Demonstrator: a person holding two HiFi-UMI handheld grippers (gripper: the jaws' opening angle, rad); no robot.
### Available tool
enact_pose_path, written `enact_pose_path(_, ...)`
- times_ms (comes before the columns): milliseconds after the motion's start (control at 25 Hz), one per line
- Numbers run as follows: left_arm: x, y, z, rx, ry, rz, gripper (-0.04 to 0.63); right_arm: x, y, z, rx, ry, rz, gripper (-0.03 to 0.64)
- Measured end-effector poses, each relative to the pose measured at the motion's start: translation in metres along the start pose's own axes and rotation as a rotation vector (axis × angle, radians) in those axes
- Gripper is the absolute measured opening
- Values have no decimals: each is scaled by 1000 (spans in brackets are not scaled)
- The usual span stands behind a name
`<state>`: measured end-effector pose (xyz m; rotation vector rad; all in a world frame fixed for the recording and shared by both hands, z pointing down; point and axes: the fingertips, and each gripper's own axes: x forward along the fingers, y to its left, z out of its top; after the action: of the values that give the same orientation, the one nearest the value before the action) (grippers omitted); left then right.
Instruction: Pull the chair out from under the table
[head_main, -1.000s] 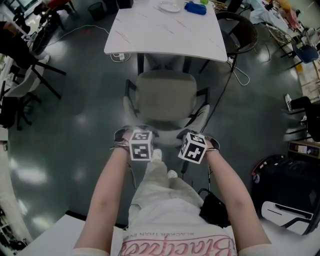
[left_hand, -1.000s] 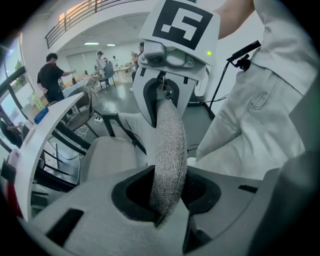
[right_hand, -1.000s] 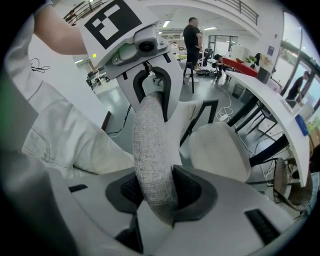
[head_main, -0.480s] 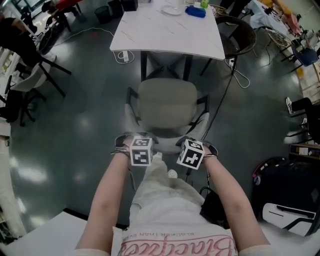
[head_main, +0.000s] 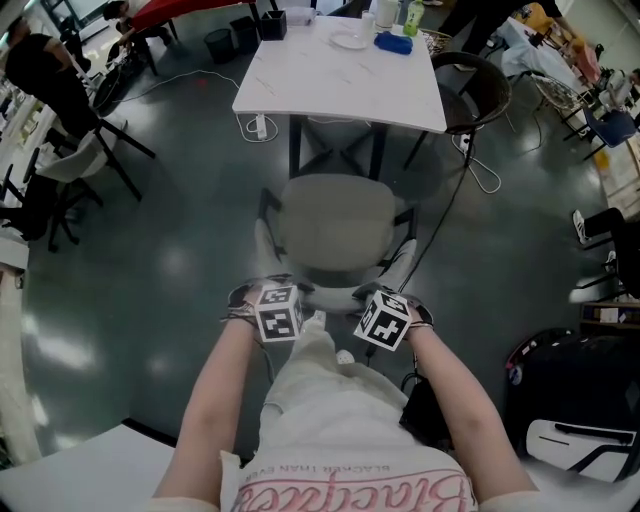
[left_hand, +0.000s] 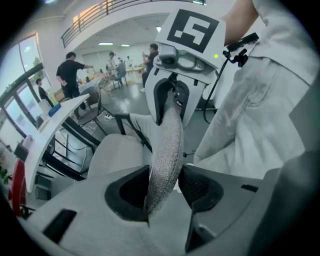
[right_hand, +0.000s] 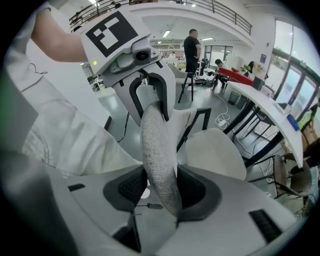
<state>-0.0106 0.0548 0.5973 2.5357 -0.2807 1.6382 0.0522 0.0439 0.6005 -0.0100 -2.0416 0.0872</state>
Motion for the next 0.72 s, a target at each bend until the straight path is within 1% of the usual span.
enact_pose_path(200,-23,-2,24,-65,-96,58,153,-33,-1,3,28,-71,-25,161)
enact_pose_path(360,-43,2,45,-81,-154,124,153,-70,-11,11,93,-169,-75,135)
enact_pose_path(560,-75,16,81,-127,-298,211,152,-113,-29,23,141,-279,-163,101)
enact_pose_path(720,-109,33,112,-130,-424,289,150,-149,-42,44,163,-382,-235,64)
